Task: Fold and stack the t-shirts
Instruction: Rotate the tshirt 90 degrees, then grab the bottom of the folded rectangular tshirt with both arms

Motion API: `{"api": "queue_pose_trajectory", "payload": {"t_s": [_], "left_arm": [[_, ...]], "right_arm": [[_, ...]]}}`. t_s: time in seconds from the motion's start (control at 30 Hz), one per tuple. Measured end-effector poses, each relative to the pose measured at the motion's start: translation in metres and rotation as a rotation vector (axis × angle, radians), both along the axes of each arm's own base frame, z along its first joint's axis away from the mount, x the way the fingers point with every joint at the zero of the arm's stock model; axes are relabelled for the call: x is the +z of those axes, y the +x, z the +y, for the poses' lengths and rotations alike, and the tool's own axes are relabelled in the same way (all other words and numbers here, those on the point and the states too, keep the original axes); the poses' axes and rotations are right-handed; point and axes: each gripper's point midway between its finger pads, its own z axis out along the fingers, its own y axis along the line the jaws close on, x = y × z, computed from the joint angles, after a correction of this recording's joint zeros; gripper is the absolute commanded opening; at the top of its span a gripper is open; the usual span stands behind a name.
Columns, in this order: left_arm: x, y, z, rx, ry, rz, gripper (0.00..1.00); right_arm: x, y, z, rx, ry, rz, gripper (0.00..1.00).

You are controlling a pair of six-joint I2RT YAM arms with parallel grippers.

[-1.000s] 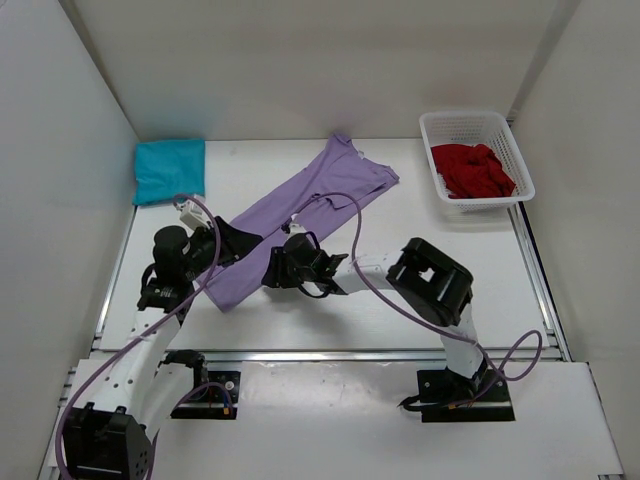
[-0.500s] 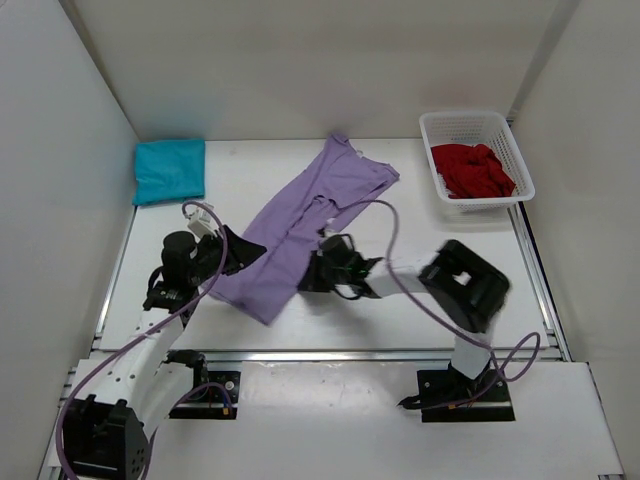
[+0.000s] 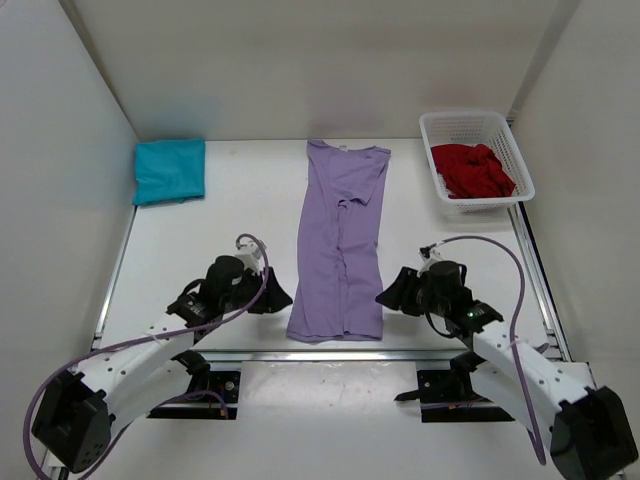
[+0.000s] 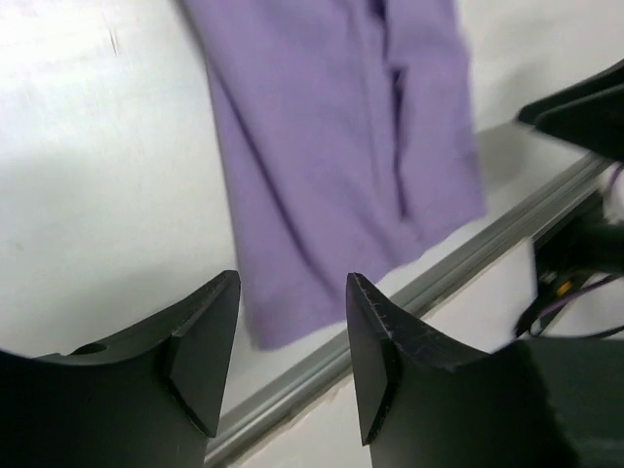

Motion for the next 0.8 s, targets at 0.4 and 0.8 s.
{"api": "queue_pose_trajectory", "payload": {"t_s": [0.4,0.8], "left_arm": [[-0.073,-0.05,0.001,-0.115,0.182,0.18,0.63],[-0.082,-0.055,-0.02,-0.145,0.123,0.216,0.05]], "right_arm": [[-0.044,-0.078,0.0,0.071,-0.011,0.206,0.4],[-0.049,-0.079,0.003,0.063,0.012,0.23,0.0]]}}
